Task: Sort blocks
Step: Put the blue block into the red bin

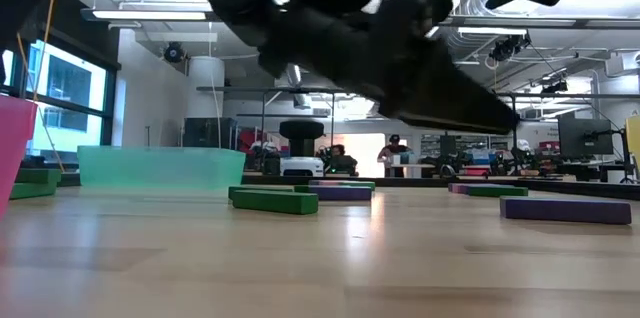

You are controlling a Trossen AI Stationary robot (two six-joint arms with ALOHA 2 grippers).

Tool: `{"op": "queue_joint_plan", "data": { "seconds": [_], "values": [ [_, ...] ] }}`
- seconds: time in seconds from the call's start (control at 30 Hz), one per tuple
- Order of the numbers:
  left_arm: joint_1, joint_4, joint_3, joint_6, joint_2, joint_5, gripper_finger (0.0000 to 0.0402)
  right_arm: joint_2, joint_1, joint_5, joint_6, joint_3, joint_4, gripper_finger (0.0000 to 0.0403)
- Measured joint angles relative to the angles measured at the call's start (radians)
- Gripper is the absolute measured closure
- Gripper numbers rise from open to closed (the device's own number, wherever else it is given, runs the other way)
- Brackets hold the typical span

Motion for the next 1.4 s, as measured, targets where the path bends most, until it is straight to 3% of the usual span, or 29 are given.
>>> {"op": "queue_joint_plan", "data": {
  "seconds": [0.1,0.37,0.8,1.1,1.4],
  "values": [
    [-0.018,-0.002,0.053,0.015,0.053,-0.024,0.0263,0.002,0.000,0.019,0.028,-0.001,0.016,0.0211],
    [-0.042,-0.040,0.113,-0.004,0.132,-0.299,0.0263,0.002,0.000,0.066,0.047,-0.001,0.076,0.0211],
    [-0.046,-0.214,0.117,0.004,0.114,-0.281,0.0263,0.002,0.000,0.059,0.000,-0.002,0.120,0.0211],
    [-0.098,-0.622,0.109,-0.053,-0.032,-0.298,0.0263,0.002,0.000,0.065,-0.032,-0.002,0.117,0.0211],
    [-0.107,-0.603,0.110,0.014,-0.053,-0.306,0.0263,0.003,0.000,0.101,-0.040,-0.002,0.117,0.0211]
  ]
}}
